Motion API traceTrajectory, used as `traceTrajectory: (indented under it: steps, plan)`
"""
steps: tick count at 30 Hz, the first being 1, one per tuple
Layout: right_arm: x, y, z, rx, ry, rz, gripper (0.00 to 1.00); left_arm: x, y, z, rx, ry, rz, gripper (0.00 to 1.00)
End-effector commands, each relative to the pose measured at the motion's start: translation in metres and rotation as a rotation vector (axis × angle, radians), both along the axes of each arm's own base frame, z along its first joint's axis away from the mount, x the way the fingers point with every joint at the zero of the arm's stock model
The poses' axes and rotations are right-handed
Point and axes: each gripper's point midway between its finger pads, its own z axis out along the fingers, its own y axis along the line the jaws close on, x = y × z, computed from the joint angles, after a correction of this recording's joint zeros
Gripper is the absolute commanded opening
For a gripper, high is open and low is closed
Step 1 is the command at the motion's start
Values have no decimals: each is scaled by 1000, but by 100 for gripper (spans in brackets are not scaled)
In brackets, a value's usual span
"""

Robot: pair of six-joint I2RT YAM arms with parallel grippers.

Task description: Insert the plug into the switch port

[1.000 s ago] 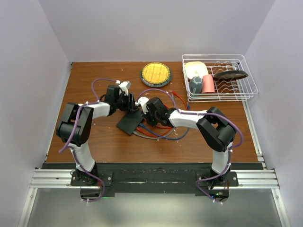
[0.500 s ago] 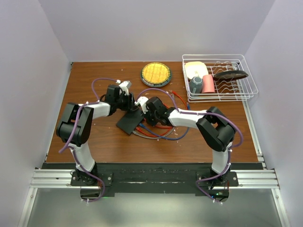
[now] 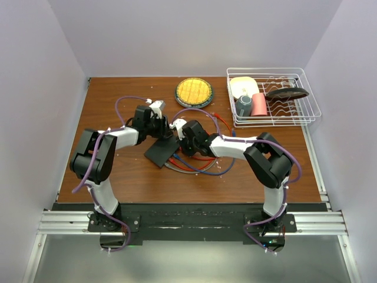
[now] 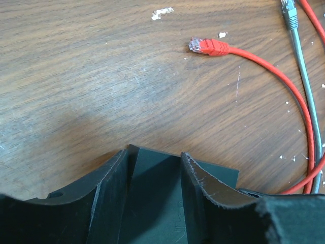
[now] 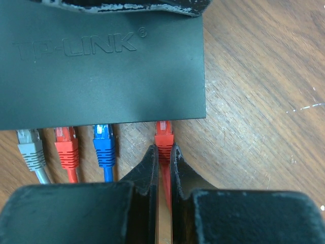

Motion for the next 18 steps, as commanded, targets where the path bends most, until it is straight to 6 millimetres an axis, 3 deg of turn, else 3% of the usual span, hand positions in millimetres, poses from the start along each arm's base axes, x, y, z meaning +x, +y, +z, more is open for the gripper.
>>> traceTrajectory:
  steps: [1, 9, 18]
  plan:
    - [78, 42, 121, 397, -381, -141, 0, -128, -52, -24, -122, 420, -269, 34]
    - [77, 49, 137, 482, -401, -103, 0, -156, -52, -35, -159, 516, -308, 34]
    - [85, 64, 166, 538, -454, -57, 0, -181, -69, -19, -224, 563, -424, 33]
